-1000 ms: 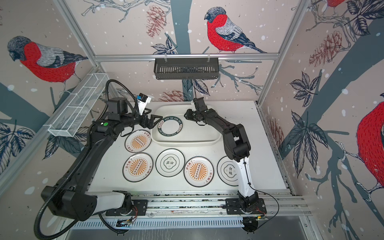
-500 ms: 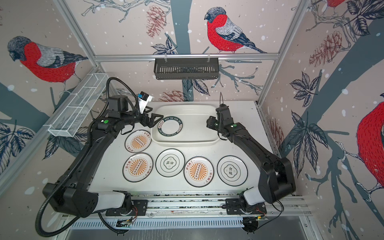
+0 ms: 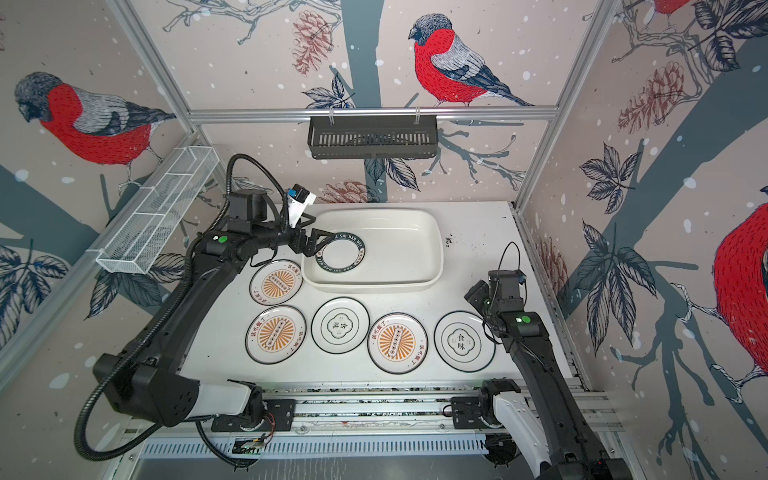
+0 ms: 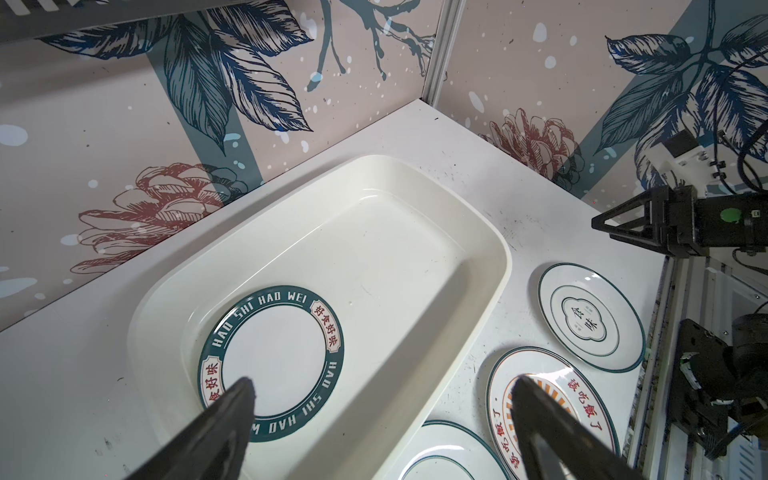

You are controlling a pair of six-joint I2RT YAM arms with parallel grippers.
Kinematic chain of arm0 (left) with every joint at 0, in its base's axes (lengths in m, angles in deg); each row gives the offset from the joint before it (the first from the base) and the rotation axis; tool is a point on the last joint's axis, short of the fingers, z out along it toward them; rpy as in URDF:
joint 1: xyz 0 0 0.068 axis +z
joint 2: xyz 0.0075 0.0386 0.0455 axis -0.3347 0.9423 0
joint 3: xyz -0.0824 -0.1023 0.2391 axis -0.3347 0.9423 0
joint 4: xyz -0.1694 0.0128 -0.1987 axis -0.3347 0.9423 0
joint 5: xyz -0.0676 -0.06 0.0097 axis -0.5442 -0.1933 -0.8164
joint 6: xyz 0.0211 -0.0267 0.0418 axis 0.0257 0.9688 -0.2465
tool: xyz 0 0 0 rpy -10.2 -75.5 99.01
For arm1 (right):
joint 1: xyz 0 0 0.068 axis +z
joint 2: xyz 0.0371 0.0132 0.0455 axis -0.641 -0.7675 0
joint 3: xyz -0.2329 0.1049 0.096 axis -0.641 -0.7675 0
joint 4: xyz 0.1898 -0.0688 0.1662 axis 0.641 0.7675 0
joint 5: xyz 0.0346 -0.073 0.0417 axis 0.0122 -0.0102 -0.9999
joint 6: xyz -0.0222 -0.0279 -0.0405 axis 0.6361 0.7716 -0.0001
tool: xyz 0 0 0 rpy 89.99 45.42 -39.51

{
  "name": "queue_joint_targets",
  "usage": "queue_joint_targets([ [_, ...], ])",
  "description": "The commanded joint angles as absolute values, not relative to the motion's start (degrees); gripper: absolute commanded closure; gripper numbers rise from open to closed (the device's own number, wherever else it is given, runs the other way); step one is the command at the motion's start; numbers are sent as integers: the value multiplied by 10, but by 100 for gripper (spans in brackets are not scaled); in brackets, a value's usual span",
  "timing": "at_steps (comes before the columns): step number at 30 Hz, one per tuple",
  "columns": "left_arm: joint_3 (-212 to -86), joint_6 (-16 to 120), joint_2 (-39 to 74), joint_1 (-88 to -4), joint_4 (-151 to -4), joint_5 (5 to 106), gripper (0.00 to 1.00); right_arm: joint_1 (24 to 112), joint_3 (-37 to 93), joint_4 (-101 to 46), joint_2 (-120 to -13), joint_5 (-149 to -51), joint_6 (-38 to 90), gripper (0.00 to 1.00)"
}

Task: Place the plates into the plastic bin on the countertop
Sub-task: 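Open the right gripper and withdraw it toward the cloud-motif plate, then lower the right gripper and pinch the edge of the cloud-motif plate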

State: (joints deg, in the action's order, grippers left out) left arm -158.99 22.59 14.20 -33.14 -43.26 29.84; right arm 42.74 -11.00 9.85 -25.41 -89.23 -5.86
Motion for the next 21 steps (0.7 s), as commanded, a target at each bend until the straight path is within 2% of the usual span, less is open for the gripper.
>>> queue_joint_targets([
  [1,-1593,213,149,-334,-446,279,5,384,-115,196,-244,-937,-61,26],
  [5,-1593,219,161,-337,-451,262,5,331,-106,245,-253,-973,-40,26],
  [11,-1592,219,166,-340,-460,253,5,279,-93,325,-311,-975,20,25],
  [21,-1592,226,176,-344,-481,239,5,279,-125,334,-359,-998,-1,20],
])
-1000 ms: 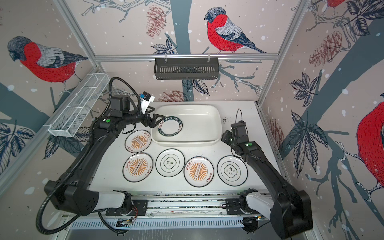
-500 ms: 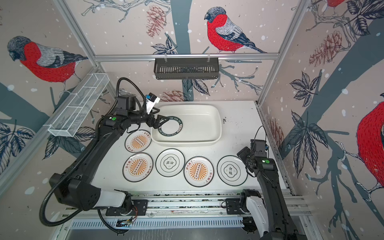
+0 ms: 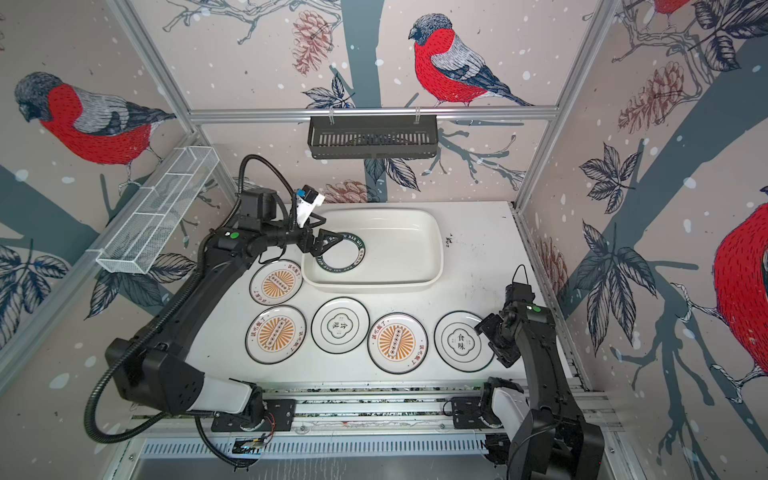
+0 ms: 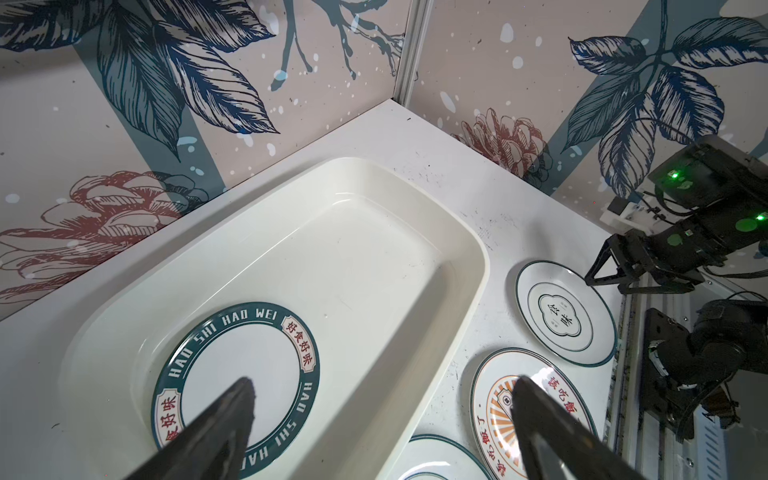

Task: Place the plates into the plastic bin on the countertop
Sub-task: 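Lower the right gripper and pinch the edge of the cloud-motif plate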

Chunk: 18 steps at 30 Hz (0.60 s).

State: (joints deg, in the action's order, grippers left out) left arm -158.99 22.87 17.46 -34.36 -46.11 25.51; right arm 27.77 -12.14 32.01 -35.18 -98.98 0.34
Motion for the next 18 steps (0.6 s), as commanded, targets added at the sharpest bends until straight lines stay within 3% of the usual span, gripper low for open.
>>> queue_joint_targets([
  [1,-1592,225,176,-345,-482,239,5,279,-130,325,-363,-1006,1,20],
  [18,-1594,225,181,-349,-481,241,5,337,-192,271,-386,-1044,-59,18],
])
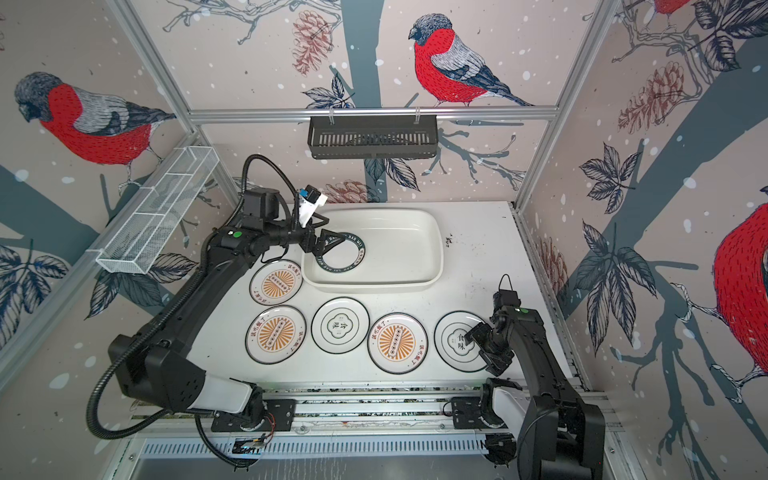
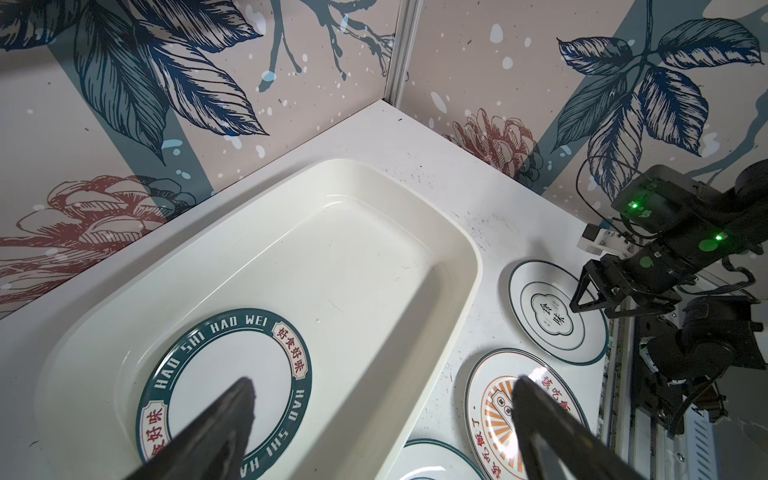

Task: Place the plates into the plastic bin on the countertop
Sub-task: 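Lower the right gripper and pinch the edge of the cloud-motif plate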

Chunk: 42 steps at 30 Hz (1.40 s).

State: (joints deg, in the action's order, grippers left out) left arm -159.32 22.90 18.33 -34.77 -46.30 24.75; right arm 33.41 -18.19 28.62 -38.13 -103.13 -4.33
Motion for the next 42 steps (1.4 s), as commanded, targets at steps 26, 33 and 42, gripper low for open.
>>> queue_joint_targets([
  [26,-1601,230,196,-349,-485,243,5,340,-274,121,-329,-1110,-113,33],
  [33,-1601,235,201,-350,-488,241,5,325,-318,84,-307,-1121,-103,39],
  [42,-1598,239,204,-350,-493,241,5,304,-354,37,-267,-1129,-120,45],
])
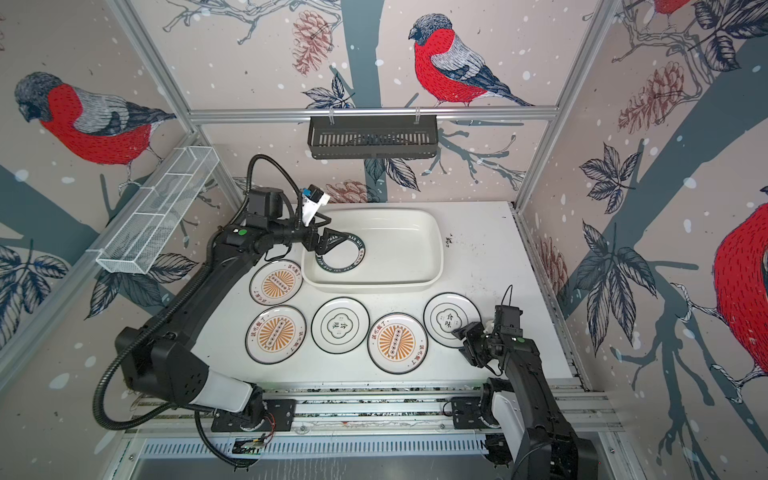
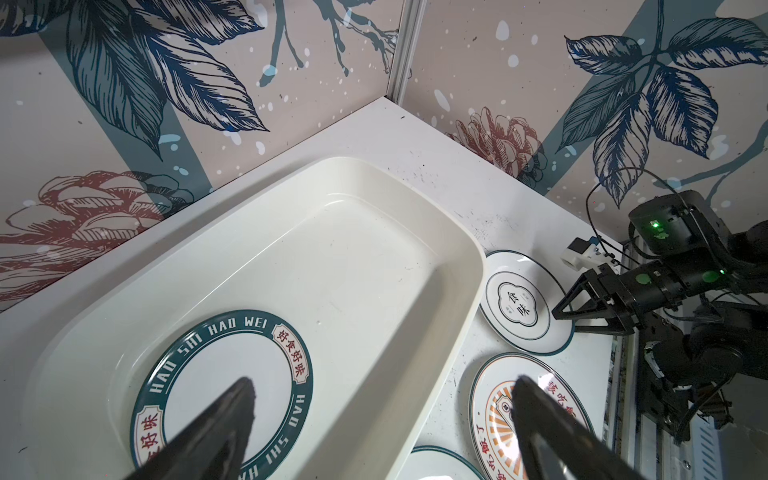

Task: Place the plates into the plastic bin on the countertop
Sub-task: 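Lower the right gripper and pinch the edge of the cloud-motif plate, then tilt the cloud-motif plate up with the right gripper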

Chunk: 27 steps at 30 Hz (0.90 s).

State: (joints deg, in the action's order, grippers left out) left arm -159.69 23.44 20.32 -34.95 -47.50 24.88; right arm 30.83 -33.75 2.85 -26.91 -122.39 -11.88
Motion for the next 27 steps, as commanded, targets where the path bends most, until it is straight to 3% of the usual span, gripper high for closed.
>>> queue_joint_targets([
  [1,-1599,240,204,-350,-493,241,5,302,-357,33,-264,-1129,-121,45],
  [20,-1590,252,205,-351,-506,235,5,272,-443,-46,-210,-1156,-135,66],
  [27,-1587,256,205,-352,-510,235,5,269,-473,-45,-136,-1149,-168,68],
])
